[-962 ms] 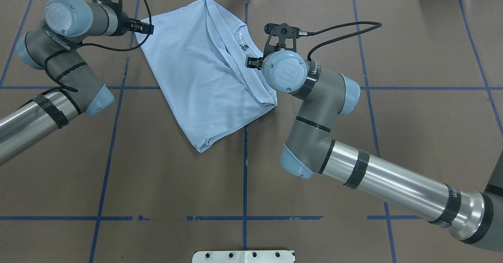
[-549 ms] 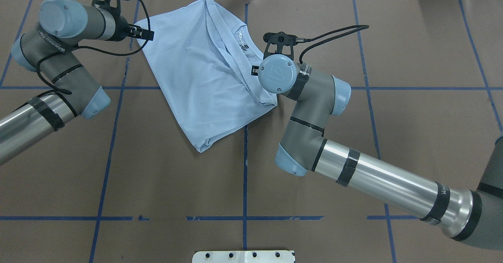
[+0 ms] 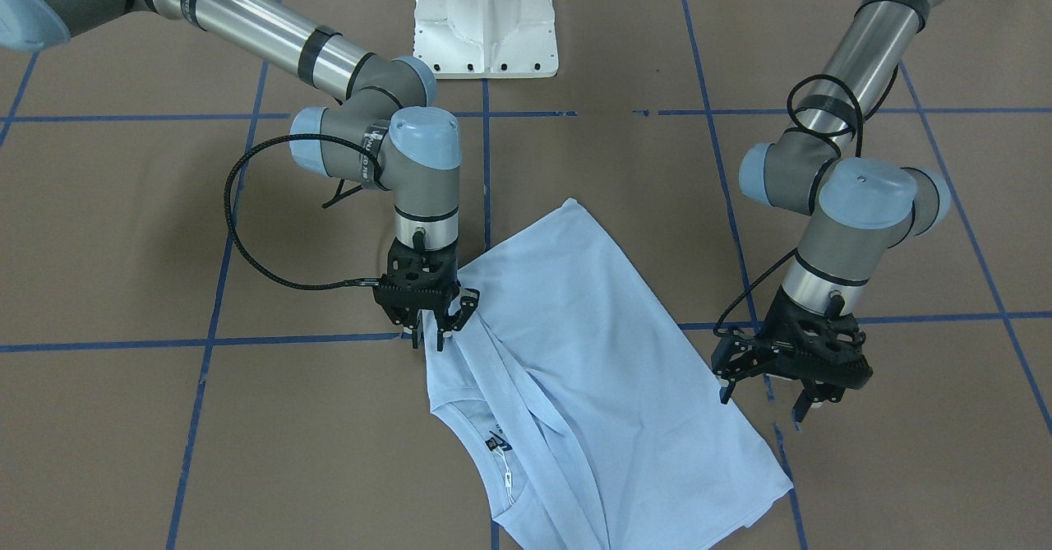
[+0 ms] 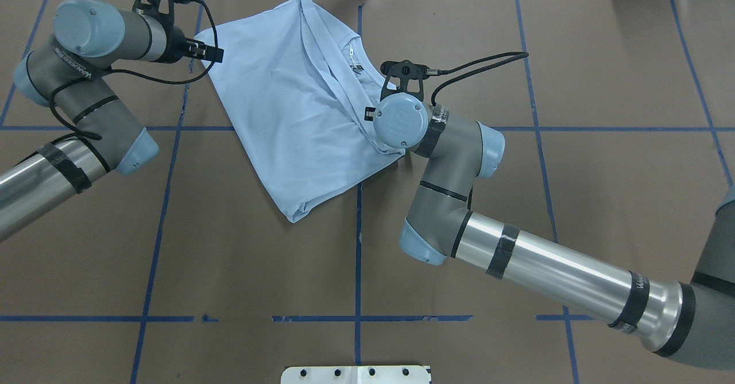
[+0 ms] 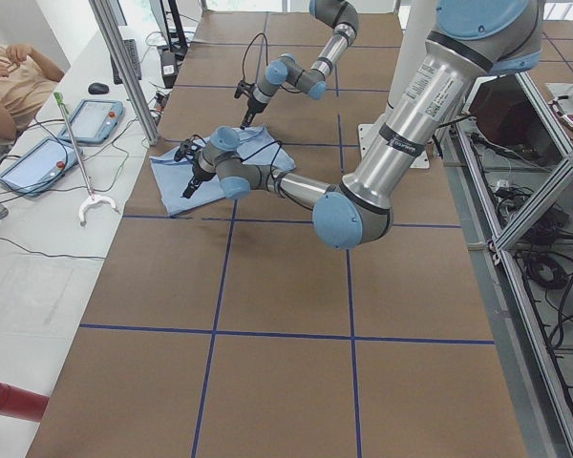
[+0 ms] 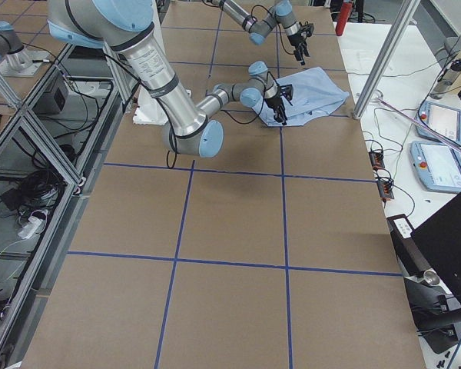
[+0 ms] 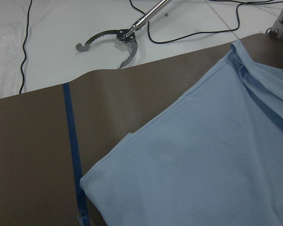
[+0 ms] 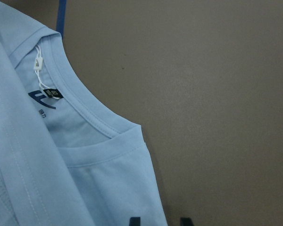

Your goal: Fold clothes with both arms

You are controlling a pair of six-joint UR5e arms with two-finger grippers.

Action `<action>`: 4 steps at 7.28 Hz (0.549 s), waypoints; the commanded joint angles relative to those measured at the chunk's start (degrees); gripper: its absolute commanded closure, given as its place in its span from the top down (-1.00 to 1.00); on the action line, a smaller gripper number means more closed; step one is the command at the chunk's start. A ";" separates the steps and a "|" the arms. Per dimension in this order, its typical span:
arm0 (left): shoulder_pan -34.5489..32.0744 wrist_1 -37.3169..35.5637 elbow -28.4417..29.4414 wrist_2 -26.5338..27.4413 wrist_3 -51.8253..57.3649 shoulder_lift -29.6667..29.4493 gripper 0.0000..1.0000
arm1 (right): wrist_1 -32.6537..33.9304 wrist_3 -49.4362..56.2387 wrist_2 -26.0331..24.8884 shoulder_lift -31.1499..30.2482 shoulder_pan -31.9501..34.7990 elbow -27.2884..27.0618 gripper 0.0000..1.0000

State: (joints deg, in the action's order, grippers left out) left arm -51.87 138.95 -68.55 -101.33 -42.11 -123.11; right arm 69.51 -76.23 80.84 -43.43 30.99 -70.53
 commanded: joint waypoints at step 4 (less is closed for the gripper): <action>0.01 0.01 0.00 -0.01 0.01 0.42 1.00 | -1.84 -0.33 -0.24 -0.08 -0.23 1.09 -1.00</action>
State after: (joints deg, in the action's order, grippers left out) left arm -51.86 138.95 -68.55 -101.34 -42.10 -122.91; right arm 67.70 -76.59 80.67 -43.44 30.78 -69.45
